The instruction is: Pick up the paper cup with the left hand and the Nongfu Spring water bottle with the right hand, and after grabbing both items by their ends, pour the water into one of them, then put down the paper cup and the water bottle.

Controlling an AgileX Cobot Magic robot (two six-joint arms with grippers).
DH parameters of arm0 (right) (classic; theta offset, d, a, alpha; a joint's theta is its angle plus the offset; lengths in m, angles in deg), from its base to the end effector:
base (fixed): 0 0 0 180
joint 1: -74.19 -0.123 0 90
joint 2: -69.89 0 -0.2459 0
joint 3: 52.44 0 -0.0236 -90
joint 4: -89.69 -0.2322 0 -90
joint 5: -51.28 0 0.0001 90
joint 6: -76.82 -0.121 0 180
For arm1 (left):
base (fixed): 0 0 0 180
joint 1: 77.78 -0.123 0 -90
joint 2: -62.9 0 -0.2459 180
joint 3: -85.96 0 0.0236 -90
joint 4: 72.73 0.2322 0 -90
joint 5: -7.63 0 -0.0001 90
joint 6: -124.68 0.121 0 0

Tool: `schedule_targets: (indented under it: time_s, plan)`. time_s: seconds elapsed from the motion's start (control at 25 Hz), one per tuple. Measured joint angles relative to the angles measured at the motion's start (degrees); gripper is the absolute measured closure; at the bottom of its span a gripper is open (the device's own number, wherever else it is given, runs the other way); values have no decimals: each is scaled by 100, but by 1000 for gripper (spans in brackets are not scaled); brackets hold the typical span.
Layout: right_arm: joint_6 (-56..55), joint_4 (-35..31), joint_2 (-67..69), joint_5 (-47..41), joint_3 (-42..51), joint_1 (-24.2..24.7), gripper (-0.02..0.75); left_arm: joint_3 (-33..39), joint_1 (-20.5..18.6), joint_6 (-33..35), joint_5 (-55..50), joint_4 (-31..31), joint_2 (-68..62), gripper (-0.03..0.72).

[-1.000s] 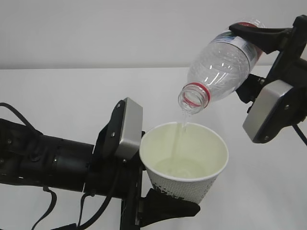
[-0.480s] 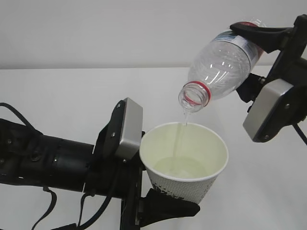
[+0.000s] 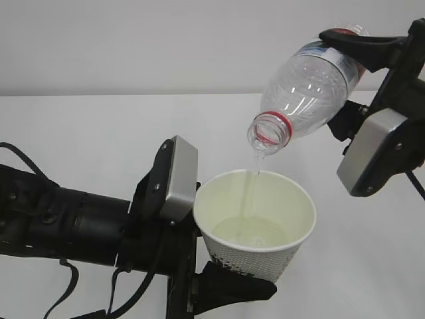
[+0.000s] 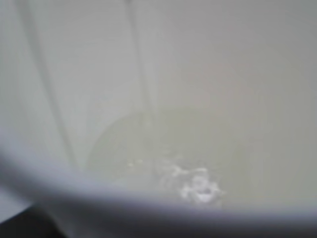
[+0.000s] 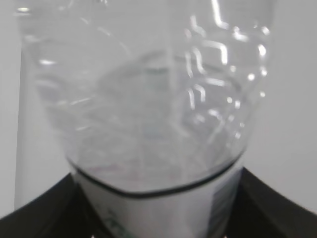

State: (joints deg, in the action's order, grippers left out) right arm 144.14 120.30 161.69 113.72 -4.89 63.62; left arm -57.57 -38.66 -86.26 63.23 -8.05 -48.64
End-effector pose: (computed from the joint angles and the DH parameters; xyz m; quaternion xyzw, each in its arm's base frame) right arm 0.2686 0.1057 0.2256 -0.5786 0.3036 -0.3151 0.6883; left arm 0.1803 -0.2629 0.1318 0.5658 0.5710 -0.4253 0.4160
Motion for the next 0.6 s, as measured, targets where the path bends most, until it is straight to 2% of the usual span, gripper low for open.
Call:
schedule_targets:
  time_s: [0.6]
  plan:
    - [91, 0, 0, 9, 0, 0, 230, 0, 0, 0, -42, -3, 0, 195]
